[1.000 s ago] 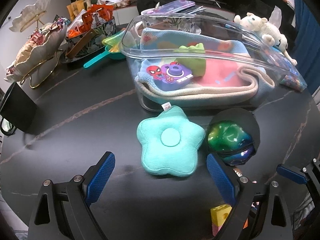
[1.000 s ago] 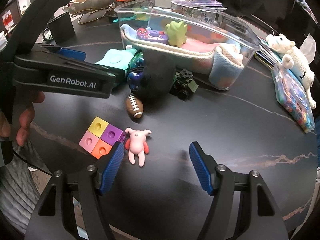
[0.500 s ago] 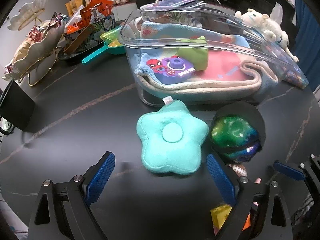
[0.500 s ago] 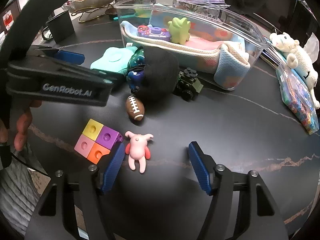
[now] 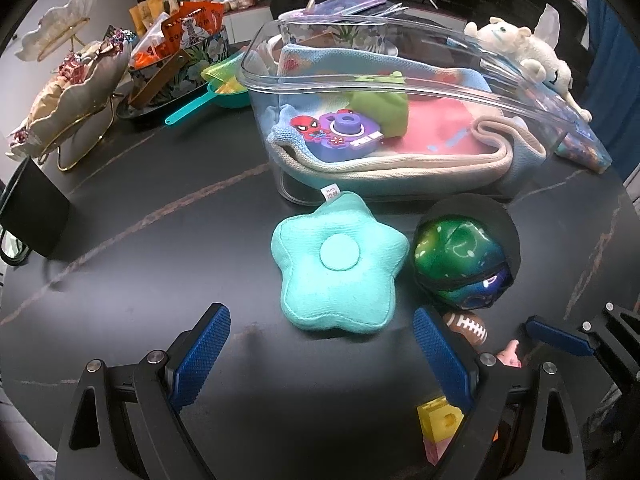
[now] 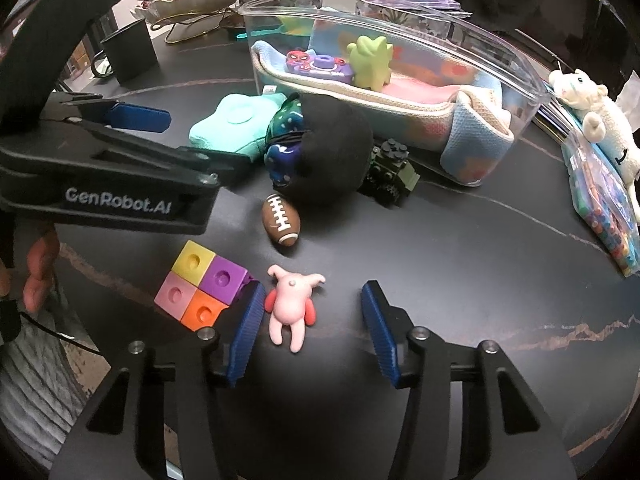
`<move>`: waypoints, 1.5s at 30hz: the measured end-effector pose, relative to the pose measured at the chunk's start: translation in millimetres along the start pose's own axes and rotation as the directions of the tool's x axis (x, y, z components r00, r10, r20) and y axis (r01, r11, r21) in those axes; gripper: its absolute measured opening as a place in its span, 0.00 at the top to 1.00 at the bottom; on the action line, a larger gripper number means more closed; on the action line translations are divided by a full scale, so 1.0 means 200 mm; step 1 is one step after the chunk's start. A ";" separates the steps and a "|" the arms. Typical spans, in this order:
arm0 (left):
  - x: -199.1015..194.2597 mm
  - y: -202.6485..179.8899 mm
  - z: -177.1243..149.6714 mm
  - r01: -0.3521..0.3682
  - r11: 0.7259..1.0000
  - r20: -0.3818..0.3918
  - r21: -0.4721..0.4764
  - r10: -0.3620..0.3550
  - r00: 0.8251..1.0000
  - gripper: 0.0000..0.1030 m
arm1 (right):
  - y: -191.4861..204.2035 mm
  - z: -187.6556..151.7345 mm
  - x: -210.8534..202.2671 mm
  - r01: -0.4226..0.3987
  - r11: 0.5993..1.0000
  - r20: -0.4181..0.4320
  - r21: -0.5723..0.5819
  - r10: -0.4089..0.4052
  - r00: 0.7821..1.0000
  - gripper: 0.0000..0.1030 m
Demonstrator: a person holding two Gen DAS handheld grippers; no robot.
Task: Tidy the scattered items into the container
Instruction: 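Close the right gripper on the pink pig figure, then lower the left tool and close it on the four-colour cube block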
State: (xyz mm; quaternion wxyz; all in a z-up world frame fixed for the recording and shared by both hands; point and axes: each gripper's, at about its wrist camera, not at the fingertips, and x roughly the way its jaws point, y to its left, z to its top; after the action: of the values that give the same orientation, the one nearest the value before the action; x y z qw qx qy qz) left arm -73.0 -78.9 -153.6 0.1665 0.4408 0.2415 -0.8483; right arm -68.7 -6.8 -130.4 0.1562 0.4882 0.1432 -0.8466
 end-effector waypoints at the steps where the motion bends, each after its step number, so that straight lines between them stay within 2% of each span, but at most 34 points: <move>1: 0.00 0.00 0.00 -0.001 1.000 0.000 0.000 0.001 1.000 0.12 | 0.00 0.00 0.00 -0.001 1.000 0.002 0.000 0.001 1.000 0.57; 3: -0.01 0.00 -0.01 -0.001 1.000 0.000 -0.001 0.001 1.000 0.12 | 0.00 0.00 -0.01 -0.002 1.000 0.006 0.003 0.002 1.000 0.71; 4: -0.02 -0.01 -0.01 0.000 1.000 0.001 0.000 0.000 1.000 0.12 | -0.01 0.00 -0.01 -0.003 1.000 0.006 0.007 0.003 1.000 0.72; 15: -0.11 -0.13 -0.08 0.021 0.999 0.019 0.045 -0.022 1.000 0.12 | -0.13 -0.05 -0.05 0.007 0.998 -0.002 0.060 -0.007 1.000 0.73; 24: -0.10 -0.30 -0.19 0.054 0.994 -0.018 0.091 -0.052 0.998 0.12 | -0.23 -0.08 -0.13 0.021 0.994 0.021 0.106 -0.023 1.000 0.73; 40: -0.08 -0.35 -0.25 0.057 0.996 -0.035 0.075 -0.055 0.998 0.12 | -0.27 -0.09 -0.16 0.013 0.993 0.038 0.116 -0.017 0.999 0.73; 43: -0.08 -0.35 -0.26 0.051 0.995 -0.034 0.082 -0.049 0.998 0.19 | -0.27 -0.09 -0.16 0.013 0.993 0.038 0.116 -0.017 0.999 0.73; 45: -0.08 -0.35 -0.26 0.048 0.995 -0.035 0.085 -0.045 0.998 0.31 | -0.27 -0.09 -0.16 0.013 0.993 0.038 0.116 -0.017 0.999 0.73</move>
State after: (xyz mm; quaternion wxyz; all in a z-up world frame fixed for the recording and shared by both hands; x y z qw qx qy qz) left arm -64.1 9.9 -147.8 0.1237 0.4557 0.2180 -0.8541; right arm -61.5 53.2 -107.2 0.1242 0.4789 0.0947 -0.8639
